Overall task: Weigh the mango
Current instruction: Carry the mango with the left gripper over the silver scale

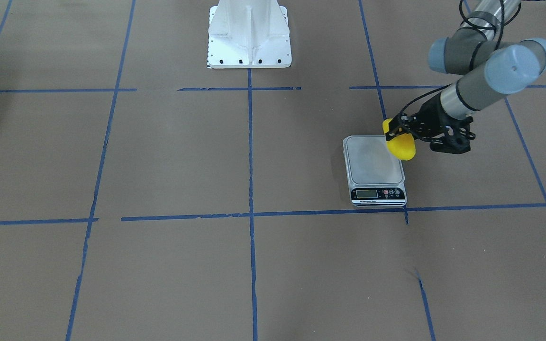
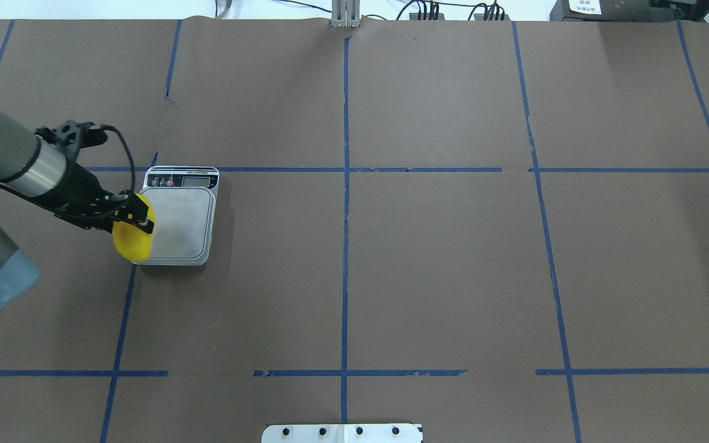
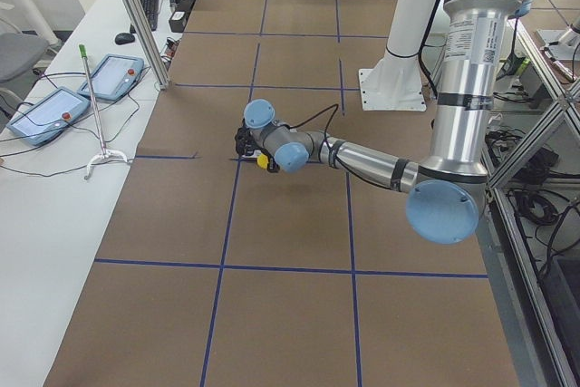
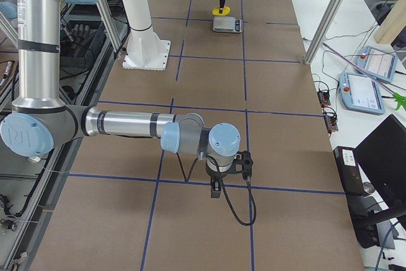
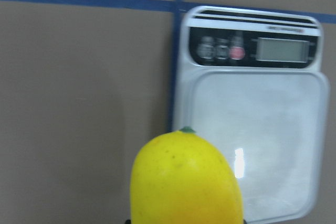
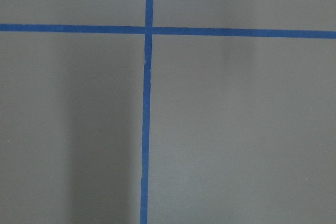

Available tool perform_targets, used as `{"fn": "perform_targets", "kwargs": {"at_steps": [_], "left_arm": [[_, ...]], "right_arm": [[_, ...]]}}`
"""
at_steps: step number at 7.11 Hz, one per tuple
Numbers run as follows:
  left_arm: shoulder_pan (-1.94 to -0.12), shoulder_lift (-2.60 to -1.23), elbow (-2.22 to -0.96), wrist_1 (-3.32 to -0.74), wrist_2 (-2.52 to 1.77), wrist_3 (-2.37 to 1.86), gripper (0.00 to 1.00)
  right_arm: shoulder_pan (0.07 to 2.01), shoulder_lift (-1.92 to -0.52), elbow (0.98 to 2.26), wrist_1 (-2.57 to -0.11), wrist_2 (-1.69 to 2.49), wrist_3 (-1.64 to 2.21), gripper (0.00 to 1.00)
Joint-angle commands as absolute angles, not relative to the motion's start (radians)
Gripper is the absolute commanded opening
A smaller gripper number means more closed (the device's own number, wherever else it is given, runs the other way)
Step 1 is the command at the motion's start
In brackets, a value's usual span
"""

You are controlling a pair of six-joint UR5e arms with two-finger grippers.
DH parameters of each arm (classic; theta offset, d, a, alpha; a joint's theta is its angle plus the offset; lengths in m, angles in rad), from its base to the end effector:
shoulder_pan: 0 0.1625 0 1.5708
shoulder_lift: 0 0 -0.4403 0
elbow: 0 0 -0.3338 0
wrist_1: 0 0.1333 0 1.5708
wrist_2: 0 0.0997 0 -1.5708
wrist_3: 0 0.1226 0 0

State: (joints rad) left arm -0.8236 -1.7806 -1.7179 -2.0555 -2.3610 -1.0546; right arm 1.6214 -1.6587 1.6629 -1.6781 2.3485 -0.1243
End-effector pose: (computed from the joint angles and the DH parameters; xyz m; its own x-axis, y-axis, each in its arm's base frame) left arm 0.3298 -0.4240 0.4597 0.4709 0.0028 -0.8822 -0.0877 0.9952 -0.0436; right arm 0.0667 -0.3824 0.6969 0.7087 -0.0158 0.7053 0.0379 0.9992 -0.0156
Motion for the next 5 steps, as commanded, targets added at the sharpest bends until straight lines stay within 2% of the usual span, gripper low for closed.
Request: {"fn": "perform_targets", "kwargs": {"at_steps": [1, 5], "left_arm": [[-0.753, -1.841, -1.683, -2.054, -2.315, -1.091, 0.00], [-0.771, -1.839, -1.680, -2.052, -2.296, -1.074, 0.00]], "right_arm": [[1.621, -1.658, 1.663, -1.678, 2.349, -0.124, 1.00], [1.621, -1.660, 1.663, -1.678, 2.349, -0.124, 1.00]]}}
